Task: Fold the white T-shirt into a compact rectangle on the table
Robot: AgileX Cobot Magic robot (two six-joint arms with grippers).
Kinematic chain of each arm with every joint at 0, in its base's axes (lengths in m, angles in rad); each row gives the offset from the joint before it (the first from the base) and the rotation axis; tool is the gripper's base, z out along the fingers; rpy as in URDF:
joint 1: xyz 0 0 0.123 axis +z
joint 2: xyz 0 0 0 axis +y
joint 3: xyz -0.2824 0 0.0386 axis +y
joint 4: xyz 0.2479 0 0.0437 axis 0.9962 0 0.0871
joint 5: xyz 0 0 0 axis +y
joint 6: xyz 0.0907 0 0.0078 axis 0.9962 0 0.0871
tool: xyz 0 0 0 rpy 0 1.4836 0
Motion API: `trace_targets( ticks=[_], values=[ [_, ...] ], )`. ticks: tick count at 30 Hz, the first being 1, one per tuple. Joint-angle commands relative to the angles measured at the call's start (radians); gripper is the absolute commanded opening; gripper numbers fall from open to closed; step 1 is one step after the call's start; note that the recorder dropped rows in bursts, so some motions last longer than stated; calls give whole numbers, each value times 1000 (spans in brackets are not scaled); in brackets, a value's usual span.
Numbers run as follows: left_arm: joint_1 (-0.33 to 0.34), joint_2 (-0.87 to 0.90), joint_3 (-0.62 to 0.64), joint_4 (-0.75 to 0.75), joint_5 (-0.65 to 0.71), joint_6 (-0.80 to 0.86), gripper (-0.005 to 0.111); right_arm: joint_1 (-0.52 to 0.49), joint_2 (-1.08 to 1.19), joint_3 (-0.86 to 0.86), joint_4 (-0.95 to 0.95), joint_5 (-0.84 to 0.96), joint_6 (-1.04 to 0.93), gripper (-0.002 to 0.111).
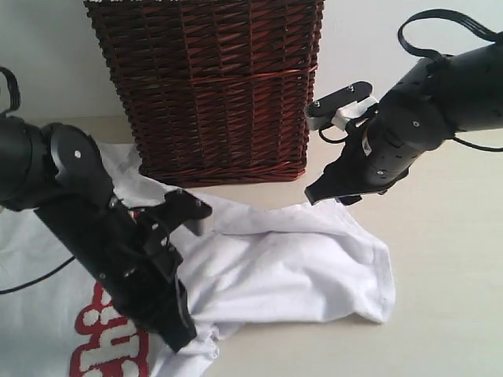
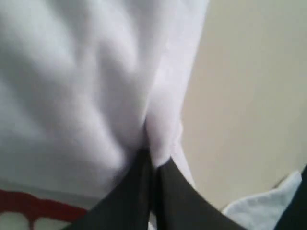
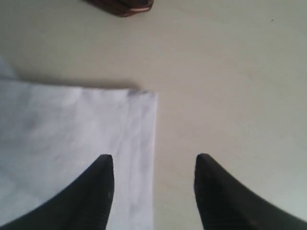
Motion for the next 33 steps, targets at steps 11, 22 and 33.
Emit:
trace_targets(
  ticks=[11,22,33],
  values=[
    [-33,-91,67,-169,47,223,0,-2,212,-58,-41,-70,-38,40],
    [-33,-126,68,-244,113,246,0,-10,266,-221,-499,136,230,0],
    [-31,-131,68,-343,62,397,26,-96,266,-269,248,188,-391,48]
  ],
)
